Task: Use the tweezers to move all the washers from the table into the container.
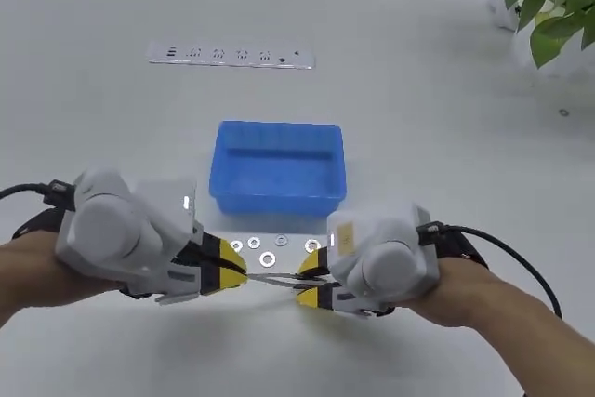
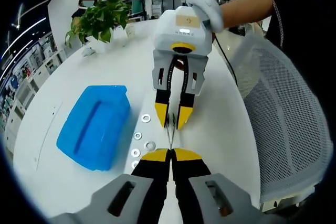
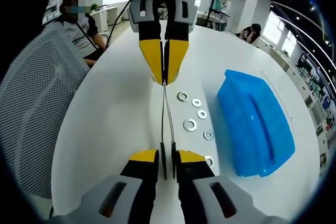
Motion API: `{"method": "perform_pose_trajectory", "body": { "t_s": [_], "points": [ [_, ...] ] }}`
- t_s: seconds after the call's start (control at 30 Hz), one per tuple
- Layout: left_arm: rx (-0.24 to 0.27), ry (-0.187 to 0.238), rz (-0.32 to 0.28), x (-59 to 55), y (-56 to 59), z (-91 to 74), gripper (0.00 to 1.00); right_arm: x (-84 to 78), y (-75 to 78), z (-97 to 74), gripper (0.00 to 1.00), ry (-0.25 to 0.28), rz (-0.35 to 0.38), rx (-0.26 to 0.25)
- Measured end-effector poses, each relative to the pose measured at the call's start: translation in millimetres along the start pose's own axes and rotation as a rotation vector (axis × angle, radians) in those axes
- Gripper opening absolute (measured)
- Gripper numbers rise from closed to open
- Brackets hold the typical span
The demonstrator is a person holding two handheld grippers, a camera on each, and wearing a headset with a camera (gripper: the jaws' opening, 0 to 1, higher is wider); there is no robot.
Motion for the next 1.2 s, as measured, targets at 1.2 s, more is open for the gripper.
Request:
{"method": "perform_pose_trajectory", "body": {
  "t_s": [1.2],
  "points": [
    [-0.01, 0.105, 0.057, 55.4, 16.9, -24.3, 0.05, 30.9, -15.8, -3.7, 0.11, 0.093, 0.029, -0.005]
  ]
}}
Point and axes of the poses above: the centre of the closed fingertips' face, and the gripper's own axes: z roughly forward along the fingers, y roughly to its right, x roughly out of its top, the point moved 7 cm from there along -z, roughly backward along the fingers, and after that the axes turned 1 degree about x, right-handed, at the moved point
